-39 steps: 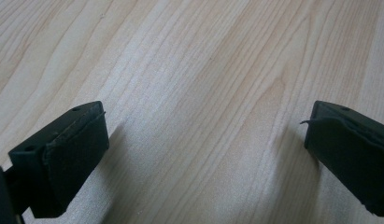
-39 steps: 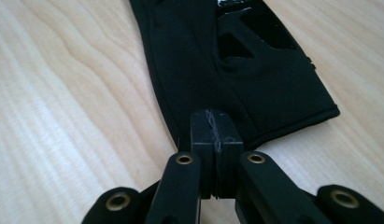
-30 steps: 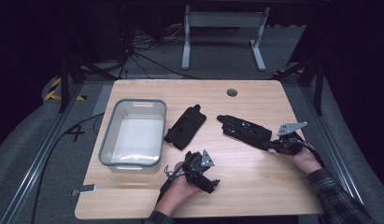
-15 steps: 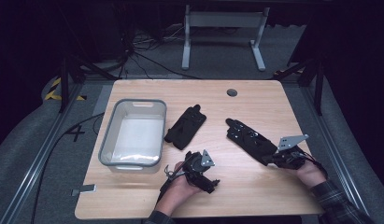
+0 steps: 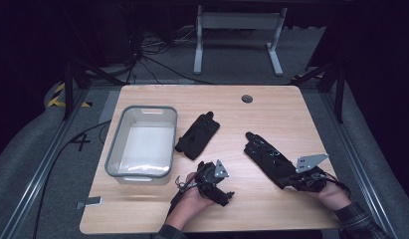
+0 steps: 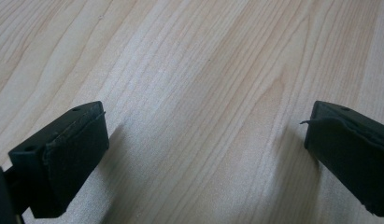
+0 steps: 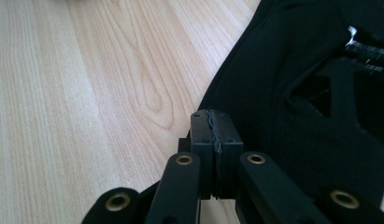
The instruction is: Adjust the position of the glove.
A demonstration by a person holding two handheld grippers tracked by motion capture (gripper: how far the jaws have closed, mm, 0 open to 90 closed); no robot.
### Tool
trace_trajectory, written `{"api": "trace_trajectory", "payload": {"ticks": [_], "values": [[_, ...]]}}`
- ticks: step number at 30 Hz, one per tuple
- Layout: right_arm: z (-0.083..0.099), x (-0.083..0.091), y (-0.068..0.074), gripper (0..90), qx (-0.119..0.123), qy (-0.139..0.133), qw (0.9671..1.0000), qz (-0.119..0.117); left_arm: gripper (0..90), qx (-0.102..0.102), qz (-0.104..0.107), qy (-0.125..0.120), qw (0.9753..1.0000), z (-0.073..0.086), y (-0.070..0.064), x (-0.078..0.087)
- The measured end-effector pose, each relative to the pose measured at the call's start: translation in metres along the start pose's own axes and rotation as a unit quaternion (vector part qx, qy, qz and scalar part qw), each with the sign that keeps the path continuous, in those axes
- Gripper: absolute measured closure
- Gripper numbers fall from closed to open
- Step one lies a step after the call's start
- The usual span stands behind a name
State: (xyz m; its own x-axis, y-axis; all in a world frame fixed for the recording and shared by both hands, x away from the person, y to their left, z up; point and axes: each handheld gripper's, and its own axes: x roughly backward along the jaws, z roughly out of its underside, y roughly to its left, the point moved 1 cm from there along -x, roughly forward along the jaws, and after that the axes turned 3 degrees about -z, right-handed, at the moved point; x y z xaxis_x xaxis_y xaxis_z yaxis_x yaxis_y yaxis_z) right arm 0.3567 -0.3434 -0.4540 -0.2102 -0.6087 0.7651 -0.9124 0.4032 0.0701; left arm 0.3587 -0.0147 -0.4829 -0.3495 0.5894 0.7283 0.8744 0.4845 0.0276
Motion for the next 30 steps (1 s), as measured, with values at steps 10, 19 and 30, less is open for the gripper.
{"api": "trace_trajectory", "payload": {"ticks": [10,19,30], "values": [[-0.031,0.011,-0.035,89.7,0.003,-0.044,0.9982,0.040,0.1,0.000,0.000,-0.001,1.0000,0.000,0.000,0.000],[-0.043,0.001,-0.075,89.8,-0.010,-0.033,0.9967,0.073,0.1,0.000,0.002,-0.001,1.0000,-0.001,0.000,-0.001],[-0.045,-0.018,-0.095,89.8,-0.014,-0.013,0.9974,0.070,0.1,0.000,0.002,-0.001,1.0000,-0.001,0.000,-0.001]]}}
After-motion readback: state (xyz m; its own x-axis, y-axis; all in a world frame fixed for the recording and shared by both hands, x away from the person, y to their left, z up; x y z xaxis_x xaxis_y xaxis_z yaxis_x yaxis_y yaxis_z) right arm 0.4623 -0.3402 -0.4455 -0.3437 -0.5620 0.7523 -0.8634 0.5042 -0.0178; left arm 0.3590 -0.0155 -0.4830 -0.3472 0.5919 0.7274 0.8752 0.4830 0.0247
